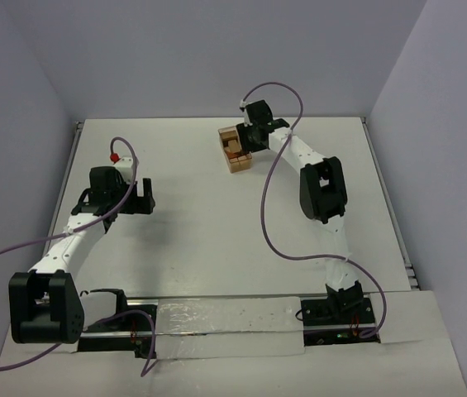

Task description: Build the wood block tower

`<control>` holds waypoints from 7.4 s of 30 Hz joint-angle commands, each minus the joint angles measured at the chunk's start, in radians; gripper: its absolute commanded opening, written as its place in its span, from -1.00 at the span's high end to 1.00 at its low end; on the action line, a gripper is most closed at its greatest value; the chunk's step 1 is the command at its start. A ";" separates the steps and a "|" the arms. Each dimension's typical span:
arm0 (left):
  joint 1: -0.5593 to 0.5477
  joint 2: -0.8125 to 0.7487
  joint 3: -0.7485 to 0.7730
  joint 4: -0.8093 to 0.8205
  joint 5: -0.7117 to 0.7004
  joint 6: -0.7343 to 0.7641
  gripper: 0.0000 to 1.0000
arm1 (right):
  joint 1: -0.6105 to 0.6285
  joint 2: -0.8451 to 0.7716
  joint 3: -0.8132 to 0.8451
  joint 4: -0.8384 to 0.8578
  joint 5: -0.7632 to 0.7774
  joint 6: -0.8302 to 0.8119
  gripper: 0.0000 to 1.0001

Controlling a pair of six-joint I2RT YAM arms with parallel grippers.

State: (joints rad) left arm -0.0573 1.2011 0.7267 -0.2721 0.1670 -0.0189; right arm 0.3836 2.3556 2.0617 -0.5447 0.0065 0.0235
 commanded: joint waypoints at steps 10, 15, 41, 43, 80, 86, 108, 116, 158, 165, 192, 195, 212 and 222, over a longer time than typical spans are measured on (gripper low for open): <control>-0.016 -0.005 0.042 0.042 -0.025 -0.006 -0.98 | 0.010 0.088 0.151 -0.040 0.091 0.007 0.14; -0.018 -0.002 0.044 0.042 -0.025 -0.007 -0.99 | 0.020 0.103 0.172 -0.053 0.101 -0.002 0.34; -0.004 -0.083 0.059 0.006 -0.145 -0.036 -0.99 | 0.153 -0.619 -0.670 0.242 0.266 -0.307 1.00; 0.009 -0.096 0.059 -0.001 -0.142 -0.036 -0.99 | 0.192 -0.667 -0.748 0.288 0.311 -0.357 1.00; 0.121 -0.108 0.049 0.011 -0.156 -0.042 -0.99 | 0.785 -0.336 -1.413 2.309 0.911 -1.848 1.00; 0.126 -0.097 0.053 0.008 -0.152 -0.043 -0.98 | 0.794 -0.275 -1.381 2.311 0.888 -1.924 1.00; 0.131 -0.069 0.060 0.005 -0.150 -0.049 -0.99 | 0.735 -0.348 -1.327 2.301 0.676 -2.225 1.00; 0.131 -0.081 0.056 -0.002 -0.155 -0.043 -0.98 | 0.722 -0.362 -1.342 2.309 0.659 -2.249 1.00; 0.140 -0.149 0.031 0.011 -0.109 -0.006 -0.98 | 0.560 -0.580 -1.143 1.838 0.921 -1.742 1.00; 0.142 -0.170 0.032 0.011 -0.050 0.007 -0.99 | 0.371 -0.842 -0.914 0.702 0.832 -0.829 1.00; 0.142 -0.210 -0.020 0.121 0.237 0.070 -0.99 | -0.839 -0.666 -0.790 0.004 -0.240 -0.492 1.00; 0.142 -0.207 -0.031 0.148 0.251 0.068 -0.98 | -0.875 -0.612 -0.784 0.009 -0.252 -0.508 1.00; 0.142 -0.149 -0.041 0.193 0.345 0.125 -0.98 | -0.950 -0.545 -0.835 -0.001 -0.323 -0.526 -0.09; 0.140 -0.147 0.006 0.106 0.397 0.216 -0.99 | -0.938 -0.713 -0.714 -0.146 -0.413 -0.530 -0.99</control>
State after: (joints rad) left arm 0.0797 1.0496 0.6828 -0.1440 0.4982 0.1290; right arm -0.5598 1.7809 1.2527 -0.6167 -0.3420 -0.5003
